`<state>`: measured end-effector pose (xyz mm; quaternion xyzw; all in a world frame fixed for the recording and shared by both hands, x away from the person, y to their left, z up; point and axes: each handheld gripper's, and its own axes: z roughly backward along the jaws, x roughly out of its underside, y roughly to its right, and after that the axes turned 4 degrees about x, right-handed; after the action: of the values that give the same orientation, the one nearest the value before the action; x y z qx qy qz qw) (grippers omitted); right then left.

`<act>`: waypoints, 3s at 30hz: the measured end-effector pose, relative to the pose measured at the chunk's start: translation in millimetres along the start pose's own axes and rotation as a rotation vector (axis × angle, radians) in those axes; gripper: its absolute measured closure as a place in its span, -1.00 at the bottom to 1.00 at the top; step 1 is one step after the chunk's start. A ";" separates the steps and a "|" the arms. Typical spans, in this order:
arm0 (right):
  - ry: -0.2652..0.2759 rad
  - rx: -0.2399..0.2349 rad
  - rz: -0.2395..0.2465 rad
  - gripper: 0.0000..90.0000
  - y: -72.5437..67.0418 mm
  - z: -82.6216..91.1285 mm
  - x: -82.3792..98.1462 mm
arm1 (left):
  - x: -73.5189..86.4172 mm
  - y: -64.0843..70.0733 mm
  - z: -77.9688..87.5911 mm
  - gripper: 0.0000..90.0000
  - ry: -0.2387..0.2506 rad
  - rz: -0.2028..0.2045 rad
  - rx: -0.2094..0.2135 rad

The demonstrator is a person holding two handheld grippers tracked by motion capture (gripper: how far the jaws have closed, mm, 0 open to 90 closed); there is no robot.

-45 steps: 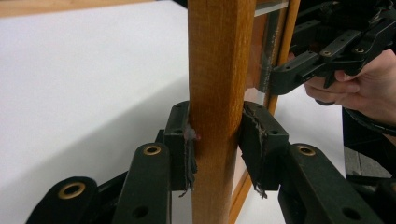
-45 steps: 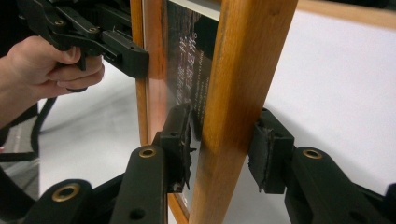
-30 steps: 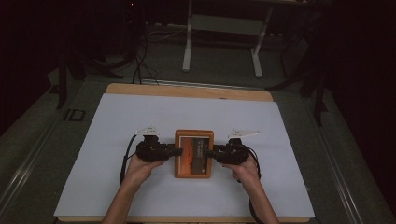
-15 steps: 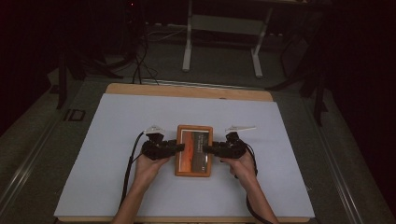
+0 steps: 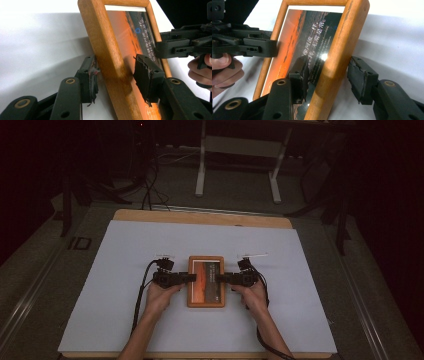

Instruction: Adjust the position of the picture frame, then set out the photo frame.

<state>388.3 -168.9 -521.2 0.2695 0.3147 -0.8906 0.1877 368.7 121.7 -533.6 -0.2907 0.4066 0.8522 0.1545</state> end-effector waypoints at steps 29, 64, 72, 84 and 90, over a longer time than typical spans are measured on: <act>-0.009 -0.003 0.017 0.15 0.7 5.3 7.4 | -2.4 -2.4 -2.0 0.15 -0.012 -0.072 0.022; 0.163 0.222 0.324 0.58 -27.5 27.6 -17.6 | 19.8 26.9 41.9 0.21 0.040 -0.280 -0.087; 0.187 0.230 0.373 0.91 -29.0 20.8 -23.0 | 26.7 25.3 49.1 0.11 0.054 -0.245 -0.073; 0.172 0.239 0.446 1.00 -35.6 7.7 -26.2 | 31.6 22.6 57.1 -0.06 0.083 -0.210 -0.074; 0.166 0.254 0.432 1.00 -34.2 -2.2 -28.0 | 31.1 25.2 58.8 -0.07 0.090 -0.214 -0.048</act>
<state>393.8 -137.8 -490.2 0.4238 0.1499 -0.8371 0.3118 310.0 153.0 -508.3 -0.3743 0.3591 0.8264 0.2193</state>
